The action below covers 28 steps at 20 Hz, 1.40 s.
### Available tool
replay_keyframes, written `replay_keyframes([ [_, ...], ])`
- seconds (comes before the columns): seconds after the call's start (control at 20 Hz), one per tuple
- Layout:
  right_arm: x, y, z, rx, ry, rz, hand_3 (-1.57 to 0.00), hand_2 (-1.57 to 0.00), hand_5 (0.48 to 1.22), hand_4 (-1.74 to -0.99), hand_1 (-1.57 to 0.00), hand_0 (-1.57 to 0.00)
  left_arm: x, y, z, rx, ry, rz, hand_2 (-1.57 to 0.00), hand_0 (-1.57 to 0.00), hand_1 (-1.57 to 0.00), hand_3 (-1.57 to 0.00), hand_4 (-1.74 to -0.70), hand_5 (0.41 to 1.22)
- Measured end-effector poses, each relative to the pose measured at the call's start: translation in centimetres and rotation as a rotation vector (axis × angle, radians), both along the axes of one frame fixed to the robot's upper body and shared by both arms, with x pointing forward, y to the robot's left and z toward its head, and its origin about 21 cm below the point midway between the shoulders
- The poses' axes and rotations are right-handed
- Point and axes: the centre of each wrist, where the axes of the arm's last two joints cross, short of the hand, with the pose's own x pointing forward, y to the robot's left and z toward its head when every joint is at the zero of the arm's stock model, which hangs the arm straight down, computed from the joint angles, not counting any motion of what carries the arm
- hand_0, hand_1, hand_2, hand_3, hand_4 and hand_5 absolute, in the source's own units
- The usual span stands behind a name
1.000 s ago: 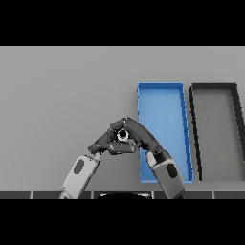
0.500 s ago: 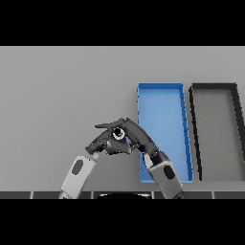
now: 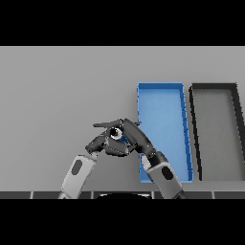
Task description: Pick up the blue pipe and place it into the blue bin.
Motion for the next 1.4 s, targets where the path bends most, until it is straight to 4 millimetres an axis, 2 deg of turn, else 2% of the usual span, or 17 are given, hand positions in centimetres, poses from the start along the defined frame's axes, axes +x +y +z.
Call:
replay_keyframes([
  [0.1,0.2,-0.5,0.1,0.032,0.007,0.002,-1.57,-1.57,1.220,-1.741,-1.57,-1.57,-0.1,0.2,-0.2,-0.007,0.007,0.017,-0.06,-0.06,-0.06,-0.05,-0.96,0.538],
  [0.2,0.2,0.0,0.2,0.063,0.012,0.007,-1.57,-1.57,1.220,-1.741,-1.57,-1.57,-0.2,0.3,-0.4,0.007,-0.001,0.022,-0.04,-0.04,-0.04,-0.03,-0.94,0.495],
  [0.4,0.3,-0.7,1.7,0.179,0.049,0.033,-1.57,-1.57,1.221,-1.741,-1.57,-1.57,0.1,0.1,-0.5,0.033,0.005,0.035,-0.01,-0.02,-0.01,-0.01,-0.91,0.470],
  [0.45,0.2,-0.6,2.7,0.222,0.049,0.045,-1.57,-1.57,1.221,-1.741,-1.57,-1.57,0.2,0.5,-0.6,0.044,0.007,0.035,-0.01,-0.01,-0.01,-0.01,-0.91,0.464],
  [0.55,0.9,-1.5,5.0,0.255,0.055,0.049,-1.57,-1.57,1.221,-1.741,-1.57,-1.57,0.1,0.1,-0.4,0.040,0.009,0.031,-0.01,-0.01,-0.01,-0.01,-0.91,0.450],
  [0.6,1.5,-1.9,5.4,0.257,0.061,0.043,-1.57,-1.57,1.221,-1.741,-1.57,-1.57,0.3,0.0,-0.3,0.043,0.013,0.039,-0.01,-0.01,-0.01,0.00,-0.91,0.445],
  [0.75,2.4,-3.9,9.8,0.309,-0.035,0.080,-1.57,-1.57,1.221,-1.741,-1.57,-1.57,-0.1,0.2,-0.6,0.044,0.027,0.029,0.00,0.00,0.00,0.00,-0.91,0.435],
  [0.85,2.9,-5.5,12.4,0.343,-0.109,-0.030,-1.57,-1.57,1.221,-1.741,-1.57,-1.57,0.3,0.1,-0.5,0.064,0.039,0.042,0.00,0.00,0.00,0.00,-0.90,0.432],
  [1.0,4.1,-8.3,14.7,0.336,-0.145,-0.198,-1.57,-1.57,1.221,-1.741,-1.57,-1.57,0.1,0.5,-0.5,0.064,0.026,0.044,0.00,0.00,0.00,0.00,-0.89,0.425],
  [1.15,5.0,-12.1,14.8,0.344,-0.107,-0.339,-1.57,-1.57,1.221,-1.741,-1.57,-1.57,-0.2,0.7,-0.4,0.042,0.020,0.037,0.00,0.00,0.00,0.00,-0.89,0.412],
  [1.3,5.0,-15.2,12.6,0.299,-0.055,-0.464,-1.57,-1.57,1.221,-1.741,-1.57,-1.57,0.1,1.2,-0.6,0.067,0.001,0.050,0.00,0.00,0.00,0.00,-0.87,0.413],
  [1.4,4.3,-17.1,10.9,0.323,0.006,-0.528,-1.57,-1.57,1.221,-1.741,-1.57,-1.57,0.0,1.2,-0.7,0.071,-0.001,0.040,0.00,0.00,0.00,0.00,-0.87,0.418],
])
